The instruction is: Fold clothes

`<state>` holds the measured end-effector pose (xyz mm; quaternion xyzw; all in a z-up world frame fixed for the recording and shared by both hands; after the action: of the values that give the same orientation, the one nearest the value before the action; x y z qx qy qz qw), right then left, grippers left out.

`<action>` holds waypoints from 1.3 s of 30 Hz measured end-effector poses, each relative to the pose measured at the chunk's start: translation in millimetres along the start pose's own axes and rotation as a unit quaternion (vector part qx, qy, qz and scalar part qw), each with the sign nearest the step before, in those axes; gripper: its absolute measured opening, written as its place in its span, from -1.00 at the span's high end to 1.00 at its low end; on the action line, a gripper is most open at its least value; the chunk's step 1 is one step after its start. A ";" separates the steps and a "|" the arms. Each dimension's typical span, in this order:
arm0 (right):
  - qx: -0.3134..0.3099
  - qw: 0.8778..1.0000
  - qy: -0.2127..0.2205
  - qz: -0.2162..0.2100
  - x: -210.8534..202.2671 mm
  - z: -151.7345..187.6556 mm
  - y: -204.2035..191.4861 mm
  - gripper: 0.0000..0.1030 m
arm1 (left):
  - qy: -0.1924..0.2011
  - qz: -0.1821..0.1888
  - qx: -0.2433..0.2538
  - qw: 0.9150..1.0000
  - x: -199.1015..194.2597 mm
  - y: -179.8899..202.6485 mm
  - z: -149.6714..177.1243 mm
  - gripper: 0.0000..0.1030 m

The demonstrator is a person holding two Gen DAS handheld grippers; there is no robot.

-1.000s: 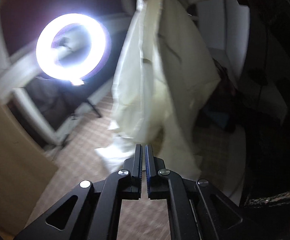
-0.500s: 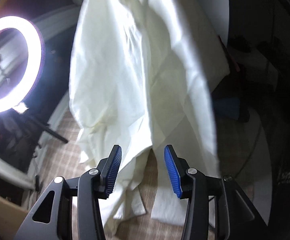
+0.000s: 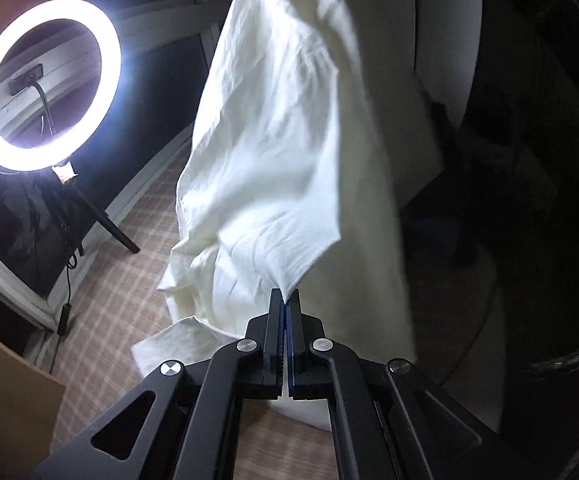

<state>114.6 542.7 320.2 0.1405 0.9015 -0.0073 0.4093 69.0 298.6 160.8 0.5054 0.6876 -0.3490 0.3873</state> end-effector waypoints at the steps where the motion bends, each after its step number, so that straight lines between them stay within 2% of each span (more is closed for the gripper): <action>1: 0.002 1.000 -0.001 -0.001 0.7 0.8 2.1 0.94 | 0.011 0.004 -0.003 1.000 -10.7 7.0 4.6 1.00; 3: 0.005 1.000 -0.002 -0.002 2.2 2.5 5.6 0.94 | 0.025 0.014 -0.018 0.999 -25.9 14.7 14.1 1.00; 6: 0.002 1.000 -0.007 -0.004 5.9 6.4 5.3 0.94 | 0.039 0.044 -0.055 0.997 -17.6 17.8 22.7 0.98; 8: -0.003 1.000 -0.011 -0.004 7.8 8.0 3.7 0.94 | 0.030 0.058 -0.075 0.995 3.0 25.9 24.7 0.95; 11: -0.007 1.000 -0.015 -0.005 7.3 7.4 2.1 0.94 | 0.009 0.068 -0.067 0.995 30.9 45.2 20.7 0.54; 12: -0.008 1.000 -0.015 -0.006 6.7 6.9 1.8 0.94 | 0.013 0.061 -0.062 0.996 31.2 52.1 18.7 0.30; 13: -0.008 1.000 -0.015 -0.006 5.8 6.4 1.5 0.94 | 0.017 0.054 -0.058 0.997 31.4 58.4 16.6 0.17; 17: -0.014 1.000 -0.015 -0.007 3.4 6.3 -1.7 0.93 | 0.051 0.023 -0.085 0.995 29.6 62.1 4.1 0.07; 22: -0.020 1.000 -0.015 -0.008 2.7 6.4 -4.7 0.93 | 0.104 0.008 -0.141 0.984 30.8 64.3 -4.9 -0.22; 24: -0.021 1.000 -0.016 -0.009 3.5 6.5 -5.0 0.93 | 0.107 -0.020 -0.132 0.985 32.0 70.0 -7.7 -0.26; 26: -0.023 1.000 -0.018 -0.009 4.9 7.2 -5.4 0.93 | 0.094 -0.053 -0.119 0.987 42.4 68.1 -11.9 -0.30; 27: -0.024 1.000 -0.018 -0.010 5.4 7.4 -5.3 0.93 | 0.086 -0.057 -0.121 0.987 47.9 64.8 -13.9 -0.30; 29: -0.026 0.999 -0.019 -0.011 6.1 8.0 -5.5 0.93 | 0.071 -0.068 -0.133 0.986 60.5 53.8 -17.4 -0.30; 30: -0.027 0.999 -0.019 -0.010 6.4 8.4 -5.3 0.93 | 0.067 -0.062 -0.138 0.986 65.1 49.2 -18.0 -0.28; 31: -0.027 0.999 -0.020 -0.009 6.8 9.1 -4.9 0.93 | 0.063 -0.055 -0.143 0.986 69.6 44.6 -18.6 -0.13; 32: -0.028 0.999 -0.021 -0.007 7.3 10.1 -4.2 0.93 | 0.059 -0.049 -0.147 0.986 74.1 40.1 -19.2 0.10; 33: -0.029 0.999 -0.022 -0.004 7.9 11.2 -3.1 0.93 | 0.055 -0.041 -0.152 0.986 78.3 35.7 -19.6 0.70; 34: -0.030 0.999 -0.023 -0.001 8.9 12.3 -1.4 0.93 | 0.052 -0.028 -0.157 0.986 79.7 32.0 -18.7 0.97; 39: -0.015 1.000 -0.017 -0.001 8.6 16.5 11.6 0.93 | 0.068 -0.036 -0.163 0.984 53.0 10.0 -9.9 0.99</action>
<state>124.3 553.9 304.0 0.1337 0.8946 0.0032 0.4263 66.9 332.2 117.6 0.4329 0.7777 -0.2113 0.4038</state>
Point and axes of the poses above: each gripper's, at about its wrist camera, not at the fingertips, and x roughly the way its jaws point, y to its right, z to its underside, the point moved 10 cm from there along x, roughly the way its jaws point, and after that the axes turned 14 degrees about -y, right-handed, at the moved point
